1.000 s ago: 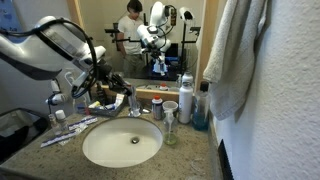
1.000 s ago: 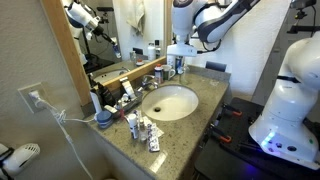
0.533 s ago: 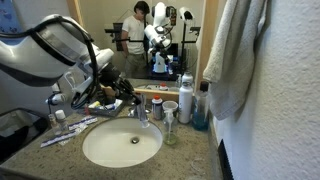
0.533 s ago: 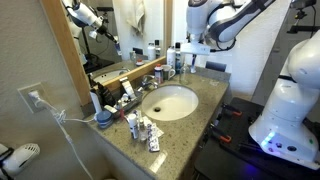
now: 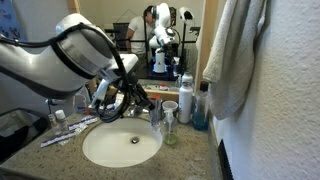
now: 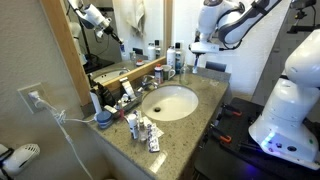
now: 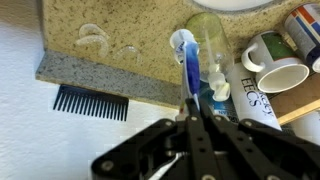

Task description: Move the blue and white tube to the right side of the sink counter

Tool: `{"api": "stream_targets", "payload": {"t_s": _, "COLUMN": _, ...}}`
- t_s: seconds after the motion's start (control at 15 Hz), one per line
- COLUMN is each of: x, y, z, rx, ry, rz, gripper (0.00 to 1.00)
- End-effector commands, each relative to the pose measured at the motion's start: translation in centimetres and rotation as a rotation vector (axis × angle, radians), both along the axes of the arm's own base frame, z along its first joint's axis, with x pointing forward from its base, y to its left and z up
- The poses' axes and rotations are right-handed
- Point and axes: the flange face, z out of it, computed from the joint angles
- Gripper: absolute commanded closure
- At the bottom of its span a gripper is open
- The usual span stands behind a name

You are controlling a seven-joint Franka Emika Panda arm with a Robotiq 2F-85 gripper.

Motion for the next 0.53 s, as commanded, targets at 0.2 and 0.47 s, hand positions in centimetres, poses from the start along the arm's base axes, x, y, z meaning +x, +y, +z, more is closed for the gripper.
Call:
{"api": "stream_targets", "payload": {"t_s": 0.2, "x": 2.1, "y": -4.2, "z": -5.3, "rx": 0.056, "ry": 0.104, "rz": 0.16, "gripper": 0.99}}
{"api": "stream_targets", "payload": {"t_s": 0.47, "x": 3.6, "y": -4.9, "z": -7.8, "rx": 0.039, "ry": 0.207, "rz": 0.209, "gripper": 0.99}}
